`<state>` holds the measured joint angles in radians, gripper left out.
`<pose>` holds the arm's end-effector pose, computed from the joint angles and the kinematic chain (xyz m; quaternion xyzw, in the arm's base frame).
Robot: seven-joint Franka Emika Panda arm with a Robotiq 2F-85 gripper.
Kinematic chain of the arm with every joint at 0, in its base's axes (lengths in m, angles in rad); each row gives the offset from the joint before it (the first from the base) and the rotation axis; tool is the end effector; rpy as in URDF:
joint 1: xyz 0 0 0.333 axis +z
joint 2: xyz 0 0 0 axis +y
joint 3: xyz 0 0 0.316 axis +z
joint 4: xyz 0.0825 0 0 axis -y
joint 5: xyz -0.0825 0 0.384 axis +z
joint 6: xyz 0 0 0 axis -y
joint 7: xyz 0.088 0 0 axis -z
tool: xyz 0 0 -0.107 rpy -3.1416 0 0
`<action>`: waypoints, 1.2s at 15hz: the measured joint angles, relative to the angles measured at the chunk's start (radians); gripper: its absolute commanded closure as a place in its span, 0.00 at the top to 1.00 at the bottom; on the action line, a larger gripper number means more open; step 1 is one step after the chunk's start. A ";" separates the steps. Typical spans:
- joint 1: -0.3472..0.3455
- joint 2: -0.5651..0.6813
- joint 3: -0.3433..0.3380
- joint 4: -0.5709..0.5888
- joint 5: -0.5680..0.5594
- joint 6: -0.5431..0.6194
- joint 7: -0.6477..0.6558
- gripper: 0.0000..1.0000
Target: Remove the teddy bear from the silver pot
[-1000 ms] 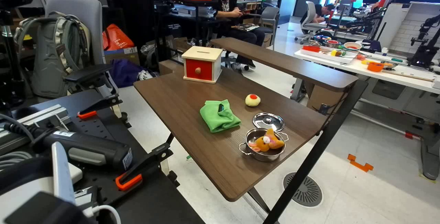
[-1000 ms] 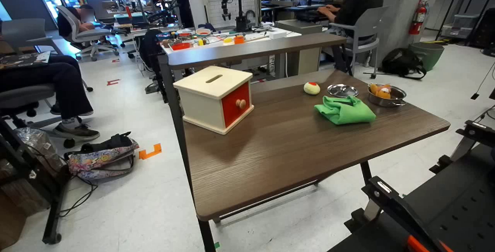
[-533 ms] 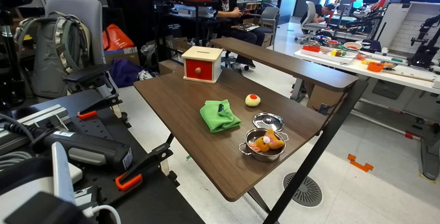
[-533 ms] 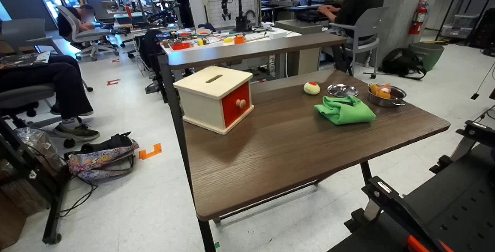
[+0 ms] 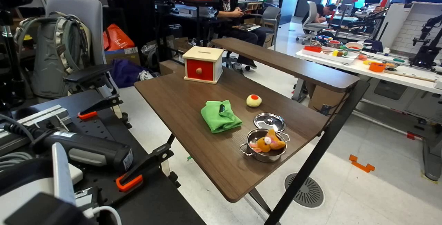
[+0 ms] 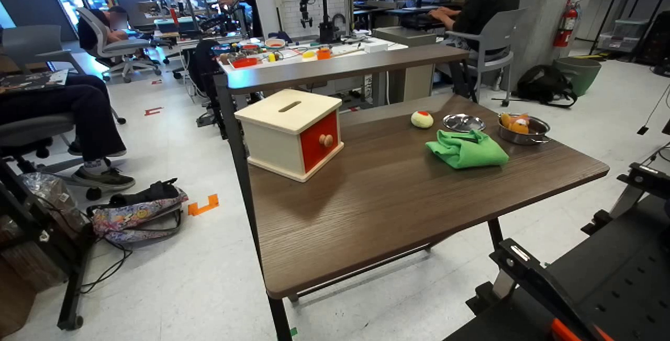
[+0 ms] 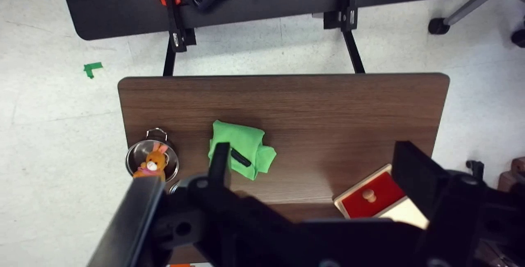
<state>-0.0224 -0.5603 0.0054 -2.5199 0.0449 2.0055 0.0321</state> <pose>0.3814 -0.0037 0.4725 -0.9990 0.0339 -0.0228 0.0193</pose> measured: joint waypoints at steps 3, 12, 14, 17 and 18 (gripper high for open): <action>-0.007 0.112 -0.038 0.035 0.005 0.080 0.004 1.00; -0.075 0.578 -0.133 0.250 0.035 0.232 0.002 1.00; -0.093 0.677 -0.142 0.313 0.078 0.261 0.000 1.00; -0.114 0.832 -0.142 0.424 0.129 0.296 0.000 1.00; -0.116 0.884 -0.142 0.460 0.139 0.308 0.001 1.00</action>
<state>-0.1387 0.3241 -0.1368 -2.0596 0.1841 2.3139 0.0333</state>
